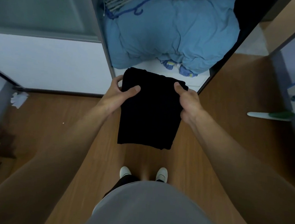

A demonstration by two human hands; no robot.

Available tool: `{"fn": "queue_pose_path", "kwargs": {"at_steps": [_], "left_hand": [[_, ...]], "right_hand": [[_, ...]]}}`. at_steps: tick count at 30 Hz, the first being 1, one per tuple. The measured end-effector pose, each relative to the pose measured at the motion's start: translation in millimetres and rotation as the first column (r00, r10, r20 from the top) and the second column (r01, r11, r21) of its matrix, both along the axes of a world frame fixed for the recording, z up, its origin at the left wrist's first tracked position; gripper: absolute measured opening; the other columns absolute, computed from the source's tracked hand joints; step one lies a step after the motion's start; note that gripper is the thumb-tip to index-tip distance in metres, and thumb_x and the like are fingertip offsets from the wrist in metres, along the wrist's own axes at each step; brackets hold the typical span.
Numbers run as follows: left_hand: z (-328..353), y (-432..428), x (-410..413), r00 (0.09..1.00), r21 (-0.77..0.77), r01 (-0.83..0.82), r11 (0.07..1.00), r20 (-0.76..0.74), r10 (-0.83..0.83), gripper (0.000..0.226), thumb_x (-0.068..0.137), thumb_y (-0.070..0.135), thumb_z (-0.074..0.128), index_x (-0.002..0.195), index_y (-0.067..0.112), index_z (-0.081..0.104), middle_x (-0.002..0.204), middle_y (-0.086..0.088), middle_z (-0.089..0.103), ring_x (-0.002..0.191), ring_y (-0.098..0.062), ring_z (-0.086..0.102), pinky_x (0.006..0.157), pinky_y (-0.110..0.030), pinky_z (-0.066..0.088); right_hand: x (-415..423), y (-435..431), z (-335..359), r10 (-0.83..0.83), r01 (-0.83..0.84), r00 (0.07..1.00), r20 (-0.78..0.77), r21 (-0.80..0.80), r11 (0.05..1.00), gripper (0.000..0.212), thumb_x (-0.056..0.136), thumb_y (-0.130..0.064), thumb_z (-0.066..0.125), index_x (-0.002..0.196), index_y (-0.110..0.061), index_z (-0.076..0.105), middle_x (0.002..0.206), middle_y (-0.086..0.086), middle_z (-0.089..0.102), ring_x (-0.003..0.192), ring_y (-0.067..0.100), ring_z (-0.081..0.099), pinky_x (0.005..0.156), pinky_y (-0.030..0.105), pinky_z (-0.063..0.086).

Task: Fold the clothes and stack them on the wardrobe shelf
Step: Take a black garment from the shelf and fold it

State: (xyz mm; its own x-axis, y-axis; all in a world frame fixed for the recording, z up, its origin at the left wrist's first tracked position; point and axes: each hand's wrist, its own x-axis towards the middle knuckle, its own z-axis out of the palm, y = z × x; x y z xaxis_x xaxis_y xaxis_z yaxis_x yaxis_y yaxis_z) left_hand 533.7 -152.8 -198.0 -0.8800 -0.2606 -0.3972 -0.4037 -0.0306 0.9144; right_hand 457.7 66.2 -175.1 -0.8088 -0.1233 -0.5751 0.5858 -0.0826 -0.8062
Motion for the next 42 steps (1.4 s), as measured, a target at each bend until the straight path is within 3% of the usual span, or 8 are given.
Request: {"fn": "queue_pose_path", "kwargs": {"at_steps": [7, 10, 17, 23, 29, 31, 35, 42], "left_hand": [[-2, 8, -13, 0.933, -0.305, 0.334, 0.892, -0.027, -0.358, 0.107, 0.083, 0.009, 0.079, 0.159, 0.031, 0.007, 0.141, 0.017, 0.041, 0.122, 0.006, 0.045, 0.092, 0.004, 0.033], [-2, 13, -24, 0.878, -0.367, 0.469, 0.803, 0.094, -0.470, 0.111, 0.084, 0.010, 0.077, 0.159, 0.034, -0.002, 0.149, 0.018, 0.026, 0.129, 0.003, 0.033, 0.081, 0.012, 0.027], [-4, 26, -44, 0.748, -0.490, 0.643, 0.588, 0.236, -0.621, 0.103, 0.080, 0.011, 0.076, 0.154, 0.047, 0.015, 0.157, 0.014, 0.031, 0.136, -0.007, 0.036, 0.104, -0.014, 0.029], [-12, 53, -68, 0.736, -0.703, 0.641, 0.309, 0.448, -0.507, 0.082, 0.077, 0.029, 0.082, 0.145, 0.029, 0.036, 0.131, -0.004, 0.058, 0.111, -0.023, 0.055, 0.089, -0.033, 0.046], [4, 68, -85, 0.874, -0.863, 0.419, 0.283, 0.299, -0.384, 0.046, 0.076, 0.037, 0.080, 0.117, 0.032, 0.062, 0.114, 0.000, 0.068, 0.102, -0.025, 0.062, 0.074, -0.032, 0.043], [12, 73, -91, 0.896, -0.878, 0.386, 0.282, 0.285, -0.341, 0.043, 0.075, 0.038, 0.080, 0.115, 0.033, 0.063, 0.111, 0.002, 0.068, 0.102, -0.024, 0.061, 0.074, -0.032, 0.042], [24, 79, -102, 0.897, -0.867, 0.420, 0.268, 0.351, -0.270, 0.052, 0.073, 0.038, 0.084, 0.119, 0.030, 0.061, 0.119, -0.001, 0.062, 0.113, -0.025, 0.054, 0.087, -0.040, 0.048], [24, 90, -110, 0.713, -0.707, 0.658, 0.259, 0.473, -0.518, 0.093, 0.069, 0.035, 0.088, 0.142, 0.037, 0.031, 0.149, 0.011, 0.032, 0.129, -0.011, 0.037, 0.104, -0.033, 0.038]], "right_hand": [[-13, 18, 8, -0.017, -0.006, 0.983, 0.180, 0.127, 0.992, 0.052, 0.091, -0.017, 0.072, 0.136, -0.002, 0.051, 0.115, 0.018, 0.068, 0.092, 0.031, 0.071, 0.057, 0.040, 0.060], [-16, 32, 0, 0.021, -0.052, 0.990, 0.137, 0.226, 0.973, 0.072, 0.093, -0.012, 0.068, 0.154, -0.013, 0.030, 0.142, 0.014, 0.052, 0.116, 0.030, 0.061, 0.085, 0.044, 0.059], [-22, 55, -7, 0.171, -0.134, 0.983, -0.061, 0.392, 0.910, 0.034, 0.096, 0.006, 0.047, 0.111, -0.010, 0.073, 0.110, 0.010, 0.069, 0.077, 0.010, 0.064, 0.054, 0.008, 0.051], [-42, 79, -9, 0.375, -0.387, 0.918, 0.129, 0.492, 0.780, 0.029, 0.089, -0.033, 0.073, 0.106, -0.010, 0.073, 0.096, 0.007, 0.075, 0.065, 0.011, 0.070, 0.054, 0.019, 0.052], [-60, 93, -4, 0.785, -0.707, 0.568, 0.247, 0.634, 0.313, 0.093, 0.060, -0.059, 0.088, 0.136, -0.018, 0.052, 0.123, -0.002, 0.061, 0.104, 0.016, 0.062, 0.082, 0.030, 0.056], [-70, 91, -11, 0.841, -0.612, 0.493, 0.224, 0.776, 0.153, 0.071, 0.069, -0.044, 0.086, 0.124, -0.013, 0.055, 0.115, 0.003, 0.061, 0.104, 0.021, 0.060, 0.081, 0.033, 0.054], [-92, 91, -11, 0.879, -0.428, 0.477, -0.014, 0.870, 0.245, 0.022, 0.079, -0.019, 0.071, 0.069, -0.015, 0.052, 0.076, 0.004, 0.059, 0.082, 0.026, 0.065, 0.055, 0.029, 0.037], [-127, 86, 4, 0.985, -0.306, 0.116, -0.129, 0.939, 0.159, 0.017, 0.080, -0.018, 0.064, 0.094, -0.009, 0.069, 0.096, 0.007, 0.065, 0.088, 0.025, 0.061, 0.070, 0.036, 0.047]]}}
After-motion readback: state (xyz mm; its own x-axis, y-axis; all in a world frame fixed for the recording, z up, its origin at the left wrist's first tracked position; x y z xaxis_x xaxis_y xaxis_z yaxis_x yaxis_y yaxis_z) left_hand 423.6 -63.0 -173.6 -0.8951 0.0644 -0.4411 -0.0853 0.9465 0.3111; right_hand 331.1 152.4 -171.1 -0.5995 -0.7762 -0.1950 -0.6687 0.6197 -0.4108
